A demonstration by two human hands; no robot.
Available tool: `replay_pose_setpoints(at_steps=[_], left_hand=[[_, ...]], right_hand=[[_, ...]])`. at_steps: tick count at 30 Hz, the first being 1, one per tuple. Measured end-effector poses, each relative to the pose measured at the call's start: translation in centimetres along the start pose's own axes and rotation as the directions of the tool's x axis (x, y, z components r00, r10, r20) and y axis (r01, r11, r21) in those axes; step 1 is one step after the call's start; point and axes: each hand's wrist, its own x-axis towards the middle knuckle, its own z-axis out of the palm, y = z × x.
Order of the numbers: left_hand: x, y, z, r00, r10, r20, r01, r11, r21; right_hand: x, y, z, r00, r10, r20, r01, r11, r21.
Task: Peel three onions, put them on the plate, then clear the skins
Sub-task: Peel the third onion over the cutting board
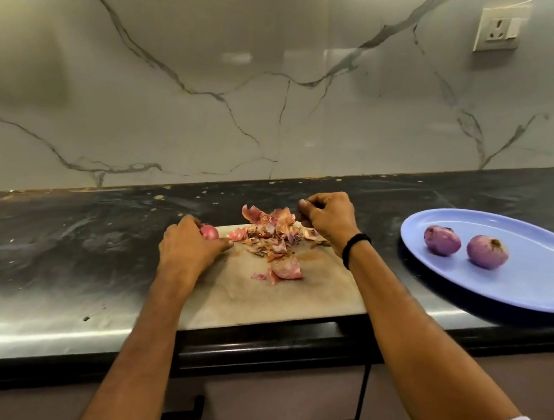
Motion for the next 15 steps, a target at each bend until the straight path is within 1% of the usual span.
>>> replay_pose_setpoints(at_steps=[3,6,7,10,12,15], left_hand=[[-0.2,1.3,-0.2,0.993,0.116,-0.034,-0.12,0.974,-0.192],[0.4,2.4,-0.3,0.966,0.258,-0.003,-0.239,0.893,-0.381],[0.9,2.7,-0.5,0.957,0.289,0.03,-0.244,0.856,-0.456],[2.3,3.4,-0.9,0.916,0.375,0.143,-0.186,0.712,-0.677],[3.2,3.6,-0.4,0.89,0.434,0.141,-0.189,0.632,-0.751],[4.1,3.3,0.7,0.887,0.454,0.082,-0.195,0.53,-0.826]], right_hand=[[0.4,0.3,0.1,0.999,-0.022,-0.026,0.024,0.998,0.061],[0.8,0.6,0.2,0.999,-0.026,-0.028,0.028,0.997,0.069],[0.9,0.6,0.2,0.999,-0.028,-0.023,0.03,0.997,0.065],[0.6,0.1,0.5,0.998,-0.064,0.023,0.061,0.994,0.094],[0.4,-0.5,0.9,0.993,-0.084,0.081,0.068,0.98,0.187],[0.0,-1.6,1.8,0.971,-0.081,0.225,-0.008,0.928,0.372]])
